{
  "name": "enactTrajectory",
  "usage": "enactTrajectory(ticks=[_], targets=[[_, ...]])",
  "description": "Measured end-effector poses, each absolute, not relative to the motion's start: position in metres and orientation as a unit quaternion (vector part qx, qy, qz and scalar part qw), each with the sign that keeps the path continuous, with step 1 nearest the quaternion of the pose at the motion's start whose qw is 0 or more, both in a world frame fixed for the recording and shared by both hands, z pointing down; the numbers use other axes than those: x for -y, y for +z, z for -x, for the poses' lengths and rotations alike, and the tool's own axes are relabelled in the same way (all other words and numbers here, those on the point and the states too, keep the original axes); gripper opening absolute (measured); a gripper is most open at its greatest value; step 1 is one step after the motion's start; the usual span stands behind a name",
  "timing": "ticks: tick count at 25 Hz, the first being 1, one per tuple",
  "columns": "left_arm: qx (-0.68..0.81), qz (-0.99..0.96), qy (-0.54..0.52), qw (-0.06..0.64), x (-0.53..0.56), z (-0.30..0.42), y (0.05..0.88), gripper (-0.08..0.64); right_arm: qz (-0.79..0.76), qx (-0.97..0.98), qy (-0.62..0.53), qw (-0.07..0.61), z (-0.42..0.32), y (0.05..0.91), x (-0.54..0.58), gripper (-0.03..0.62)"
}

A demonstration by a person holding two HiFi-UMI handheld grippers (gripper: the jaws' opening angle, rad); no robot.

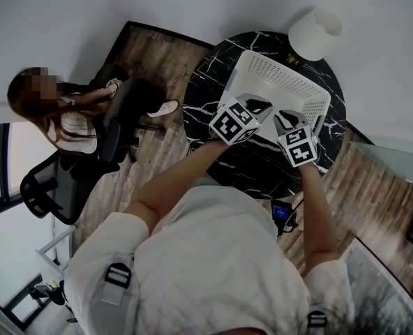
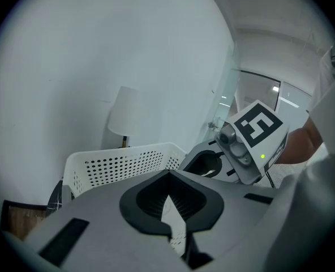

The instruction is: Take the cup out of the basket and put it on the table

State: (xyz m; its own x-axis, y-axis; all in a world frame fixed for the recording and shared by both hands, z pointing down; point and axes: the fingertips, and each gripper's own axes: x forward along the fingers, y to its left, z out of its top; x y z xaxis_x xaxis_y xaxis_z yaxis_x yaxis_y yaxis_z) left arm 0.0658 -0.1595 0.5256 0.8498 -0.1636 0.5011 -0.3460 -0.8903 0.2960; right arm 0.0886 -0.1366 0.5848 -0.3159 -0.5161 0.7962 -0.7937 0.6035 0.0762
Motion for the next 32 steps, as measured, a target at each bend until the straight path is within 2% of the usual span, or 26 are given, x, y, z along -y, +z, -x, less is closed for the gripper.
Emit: enactTrajectory(ticks=[16,32], targets=[[0.110,-0.924,0.293,0.220,0.182,-0.082,0.565,0.005,-0.346,0.761,0.203,0.510,-0.106,0.659,0.155,0.071],[0.086,-0.902,0.336,0.256,0.186,-0.095,0.604,0.005,-0.311,0.744,0.236,0.543,-0.114,0.700,0.160,0.080]])
